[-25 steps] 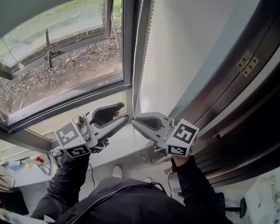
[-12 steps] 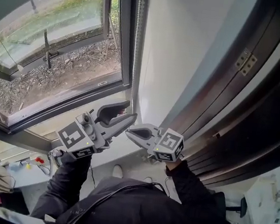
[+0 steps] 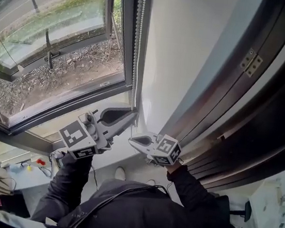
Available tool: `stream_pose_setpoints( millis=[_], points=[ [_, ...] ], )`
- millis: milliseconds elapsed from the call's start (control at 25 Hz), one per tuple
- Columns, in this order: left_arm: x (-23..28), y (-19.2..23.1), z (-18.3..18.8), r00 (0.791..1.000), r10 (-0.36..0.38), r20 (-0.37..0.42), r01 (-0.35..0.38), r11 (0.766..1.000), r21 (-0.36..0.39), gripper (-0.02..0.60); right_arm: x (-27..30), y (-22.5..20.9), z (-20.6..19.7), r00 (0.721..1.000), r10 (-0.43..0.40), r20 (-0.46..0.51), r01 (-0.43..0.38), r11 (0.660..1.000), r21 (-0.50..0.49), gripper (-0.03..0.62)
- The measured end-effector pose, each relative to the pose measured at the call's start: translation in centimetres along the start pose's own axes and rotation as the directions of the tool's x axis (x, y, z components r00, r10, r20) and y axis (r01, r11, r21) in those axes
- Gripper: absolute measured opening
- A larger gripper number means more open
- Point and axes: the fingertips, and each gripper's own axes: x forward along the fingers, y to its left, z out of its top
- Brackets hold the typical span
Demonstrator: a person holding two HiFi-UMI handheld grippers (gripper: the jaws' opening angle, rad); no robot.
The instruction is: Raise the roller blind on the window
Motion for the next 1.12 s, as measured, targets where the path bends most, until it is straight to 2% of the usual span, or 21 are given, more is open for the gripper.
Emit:
stream_pose_setpoints(
  millis=[120,240,280,320,360,400,480,560,720,920,1000,1120],
  points=[
    [-0.1,0.1,0.0,1.000,-0.012,-0.011,0.011,1.000,-0.023,0.013,-0.4,0.0,-0.1,1.000,0.015,-0.017,-0.015,1.000,0.002,0.006],
    [-0.5,0.4,0.0,0.998,-0.025,0.051,0.027,0.999,-0.047,0.011,-1.0,0.3,-0.1,0.998,0.055,-0.031,-0.055,0.998,-0.016,0.009],
    [-0.5,0.5,-0.2,0.998,-0.018,0.057,0.021,0.998,-0.052,0.011,-1.3,0.4,0.2,0.998,0.062,-0.025,-0.063,0.998,-0.028,0.052],
    [-0.5,0.7,-0.8,0.999,-0.006,0.047,0.008,0.999,-0.042,0.011,-1.8,0.5,1.0,0.997,0.074,-0.005,-0.074,0.997,-0.033,0.158],
    [-0.5,0.9,-1.7,1.000,0.007,0.024,-0.006,1.000,-0.027,0.011,-2.5,0.7,2.2,0.996,0.089,0.032,-0.088,0.996,-0.029,0.222],
    [-0.4,1.0,-2.9,1.000,0.015,0.000,-0.015,1.000,-0.024,0.011,-3.4,0.9,3.8,0.991,0.102,0.084,-0.101,0.995,-0.024,0.241],
    [-0.4,1.4,-5.6,0.999,0.016,-0.027,-0.018,0.997,-0.075,0.011,-5.4,1.2,7.8,0.974,0.111,0.197,-0.106,0.994,-0.032,0.242],
    [-0.6,1.7,-8.4,0.999,0.018,-0.050,-0.025,0.991,-0.133,0.011,-7.2,1.6,11.3,0.957,0.110,0.267,-0.094,0.993,-0.073,0.256],
    [-0.5,1.4,-13.2,0.994,0.023,-0.108,-0.042,0.982,-0.184,0.011,-9.0,2.5,16.3,0.941,0.103,0.324,-0.050,0.985,-0.168,0.270],
    [0.4,-0.5,-16.4,0.989,-0.011,-0.147,-0.022,0.976,-0.217,0.011,-9.4,2.9,21.2,0.910,0.090,0.405,-0.025,0.986,-0.164,0.268],
    [0.7,-1.1,-17.3,0.987,-0.018,-0.161,-0.017,0.976,-0.217,0.011,-9.2,3.0,22.3,0.905,0.086,0.418,-0.015,0.985,-0.169,0.245],
    [0.8,-1.6,-18.9,0.983,-0.019,-0.182,-0.025,0.972,-0.234,0.011,-9.3,2.9,23.1,0.900,0.071,0.429,0.005,0.985,-0.174,0.161]
  ],
)
